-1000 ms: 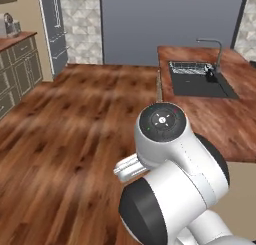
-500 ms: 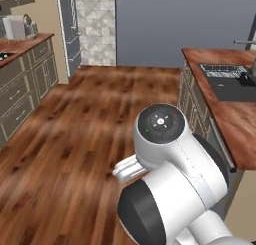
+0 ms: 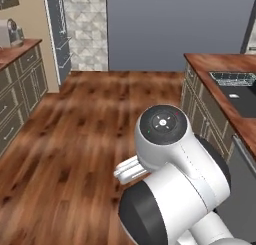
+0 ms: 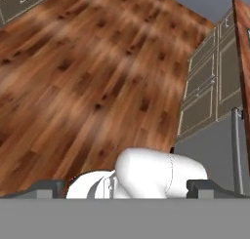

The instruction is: Get the candle and the liquor from the cabinet and move them to the dining counter.

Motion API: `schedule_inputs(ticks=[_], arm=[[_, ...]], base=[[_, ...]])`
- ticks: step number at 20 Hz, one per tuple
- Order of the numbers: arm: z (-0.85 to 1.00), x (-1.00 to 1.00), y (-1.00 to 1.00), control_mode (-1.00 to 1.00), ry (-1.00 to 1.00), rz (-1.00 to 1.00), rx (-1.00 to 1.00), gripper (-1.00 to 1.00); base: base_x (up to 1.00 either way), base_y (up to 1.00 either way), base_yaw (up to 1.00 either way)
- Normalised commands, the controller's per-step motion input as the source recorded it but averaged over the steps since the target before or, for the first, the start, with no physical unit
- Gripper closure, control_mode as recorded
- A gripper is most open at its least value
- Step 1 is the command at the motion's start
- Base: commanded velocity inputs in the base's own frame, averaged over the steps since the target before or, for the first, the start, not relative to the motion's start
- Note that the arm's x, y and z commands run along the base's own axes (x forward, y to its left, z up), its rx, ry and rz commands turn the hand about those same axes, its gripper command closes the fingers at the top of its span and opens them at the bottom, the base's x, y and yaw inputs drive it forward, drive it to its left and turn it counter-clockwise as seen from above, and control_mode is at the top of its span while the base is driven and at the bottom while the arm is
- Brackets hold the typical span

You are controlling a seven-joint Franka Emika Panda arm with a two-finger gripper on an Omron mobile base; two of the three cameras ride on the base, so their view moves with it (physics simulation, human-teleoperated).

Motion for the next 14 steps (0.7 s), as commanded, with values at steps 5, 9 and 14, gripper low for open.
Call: schedule_inputs(ticks=[5, 9, 14], arm=[[0.0, 0.0, 0.0, 1.0, 0.0, 0.0, 0.0, -1.0], [0.0, 0.0, 0.0, 1.0, 0.0, 0.0, 0.0, -1.0], [0.0, 0.0, 0.0, 1.0, 0.0, 0.0, 0.0, -1.0]], base=[[1.0, 0.31, -0.18], [0.72, 0.53, -0.08], [0.09, 0.97, 0.23]])
